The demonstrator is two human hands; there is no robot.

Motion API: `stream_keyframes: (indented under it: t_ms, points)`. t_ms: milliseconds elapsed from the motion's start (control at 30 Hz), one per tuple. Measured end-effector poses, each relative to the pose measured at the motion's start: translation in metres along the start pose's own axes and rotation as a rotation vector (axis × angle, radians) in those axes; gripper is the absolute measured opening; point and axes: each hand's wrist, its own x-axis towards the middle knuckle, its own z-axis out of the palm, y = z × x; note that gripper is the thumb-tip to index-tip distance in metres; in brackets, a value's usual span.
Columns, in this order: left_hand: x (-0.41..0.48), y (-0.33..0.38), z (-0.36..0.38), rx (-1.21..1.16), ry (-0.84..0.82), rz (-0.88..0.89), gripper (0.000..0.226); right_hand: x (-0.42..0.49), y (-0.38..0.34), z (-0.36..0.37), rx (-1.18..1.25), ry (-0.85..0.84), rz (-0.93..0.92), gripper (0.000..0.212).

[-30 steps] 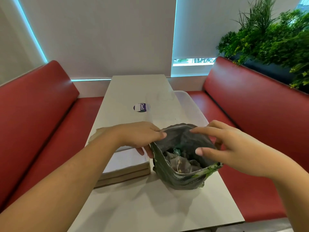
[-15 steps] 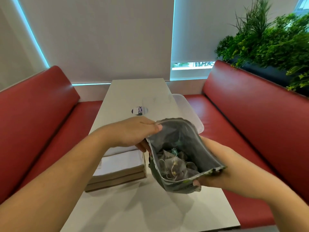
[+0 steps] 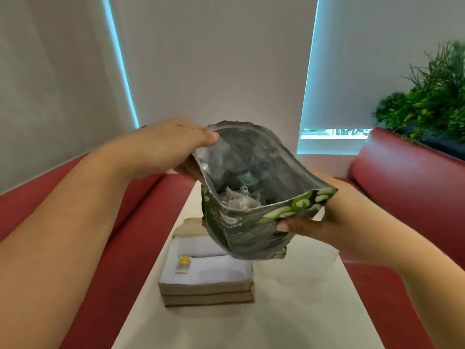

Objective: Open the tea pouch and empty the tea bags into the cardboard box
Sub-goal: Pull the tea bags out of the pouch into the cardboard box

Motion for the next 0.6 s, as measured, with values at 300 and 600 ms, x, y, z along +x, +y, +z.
stream_keyframes:
  t_ms: [300, 600]
  points:
    - [0.020, -0.072, -0.014, 0.211, 0.240, -0.073, 0.043, 0.022, -0.032, 0.116, 1.348, -0.314, 0.675, 0.038]
    - [0.029, -0.156, -0.015, 0.249, 0.076, 0.030, 0.044, 0.078, -0.033, 0.173, 1.279, -0.282, 0.871, 0.046]
